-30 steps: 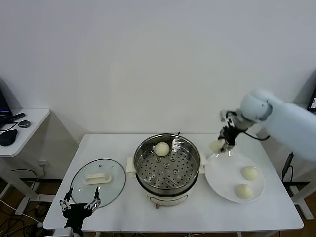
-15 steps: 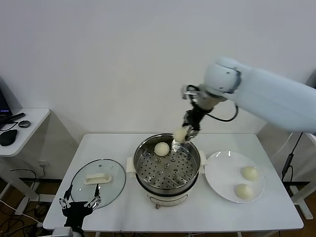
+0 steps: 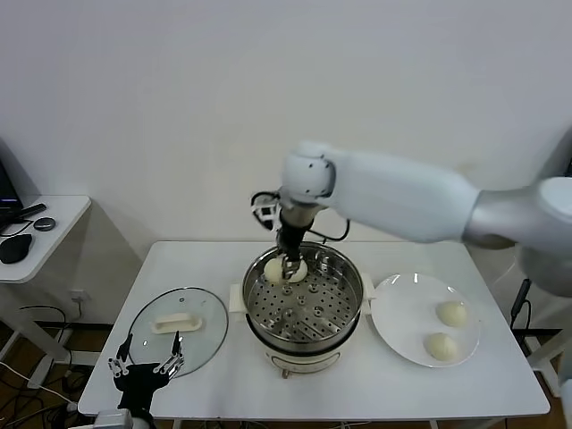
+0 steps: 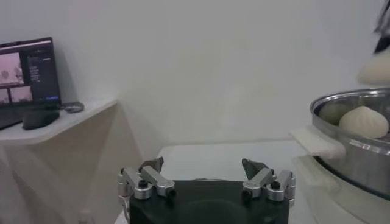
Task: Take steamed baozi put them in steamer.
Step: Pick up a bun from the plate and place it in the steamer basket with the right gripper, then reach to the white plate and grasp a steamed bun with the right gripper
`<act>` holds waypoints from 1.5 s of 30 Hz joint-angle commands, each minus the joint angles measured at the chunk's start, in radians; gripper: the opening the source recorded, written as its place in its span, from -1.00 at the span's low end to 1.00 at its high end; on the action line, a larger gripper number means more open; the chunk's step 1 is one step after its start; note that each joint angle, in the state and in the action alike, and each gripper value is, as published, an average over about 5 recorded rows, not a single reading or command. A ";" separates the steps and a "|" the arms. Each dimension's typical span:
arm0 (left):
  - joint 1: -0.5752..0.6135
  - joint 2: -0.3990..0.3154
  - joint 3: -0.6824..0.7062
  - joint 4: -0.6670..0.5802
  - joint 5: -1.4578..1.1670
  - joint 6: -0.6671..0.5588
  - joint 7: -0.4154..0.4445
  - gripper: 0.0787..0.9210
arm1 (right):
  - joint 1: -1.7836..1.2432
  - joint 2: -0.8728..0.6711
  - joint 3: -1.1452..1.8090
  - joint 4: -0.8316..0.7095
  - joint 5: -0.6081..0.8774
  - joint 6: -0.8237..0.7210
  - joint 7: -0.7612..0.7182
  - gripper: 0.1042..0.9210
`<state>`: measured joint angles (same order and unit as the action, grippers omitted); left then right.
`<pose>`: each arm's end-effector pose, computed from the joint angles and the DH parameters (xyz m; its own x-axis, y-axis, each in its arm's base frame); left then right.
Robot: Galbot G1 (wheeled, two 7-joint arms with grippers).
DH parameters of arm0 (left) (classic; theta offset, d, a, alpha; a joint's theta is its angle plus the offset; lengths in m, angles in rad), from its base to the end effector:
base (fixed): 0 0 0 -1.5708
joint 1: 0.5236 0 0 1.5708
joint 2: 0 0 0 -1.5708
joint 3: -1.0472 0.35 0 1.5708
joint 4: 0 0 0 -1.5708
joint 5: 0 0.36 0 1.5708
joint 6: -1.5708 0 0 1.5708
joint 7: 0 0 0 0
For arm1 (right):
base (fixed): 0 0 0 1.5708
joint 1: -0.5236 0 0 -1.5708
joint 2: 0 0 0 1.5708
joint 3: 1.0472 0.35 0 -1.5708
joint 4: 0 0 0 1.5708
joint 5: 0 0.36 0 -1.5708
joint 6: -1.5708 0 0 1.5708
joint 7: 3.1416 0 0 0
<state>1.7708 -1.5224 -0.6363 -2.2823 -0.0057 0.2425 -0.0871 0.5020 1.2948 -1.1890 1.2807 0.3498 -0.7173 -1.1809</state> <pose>0.1280 0.0362 -0.2643 -0.9582 -0.1631 0.2350 -0.1364 0.9826 0.1257 0.5277 0.2051 -0.0602 -0.0253 -0.1532 0.9879 -0.9719 -0.2278 -0.0602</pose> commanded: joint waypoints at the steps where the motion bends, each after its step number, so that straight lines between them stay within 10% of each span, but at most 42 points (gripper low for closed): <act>1: 0.000 -0.001 0.001 0.003 -0.004 0.001 0.001 0.77 | -0.104 0.086 -0.016 -0.048 -0.048 -0.010 0.031 -0.03; 14: -0.005 -0.009 0.004 0.004 -0.016 0.007 0.004 0.77 | -0.135 0.083 -0.018 -0.049 -0.091 -0.011 0.051 0.02; 28: -0.022 -0.023 0.016 -0.002 -0.022 0.019 0.023 0.77 | -0.041 -0.028 0.007 0.062 -0.038 -0.010 0.038 0.75; 45: -0.019 -0.004 -0.033 0.010 -0.068 0.022 0.044 0.77 | 0.021 -0.778 0.267 0.348 -0.112 0.231 0.001 0.76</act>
<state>1.7531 -1.5276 -0.6572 -2.2783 -0.0524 0.2633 -0.0460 0.5101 0.8281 -1.0215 1.5302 0.2643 -0.5826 -1.1676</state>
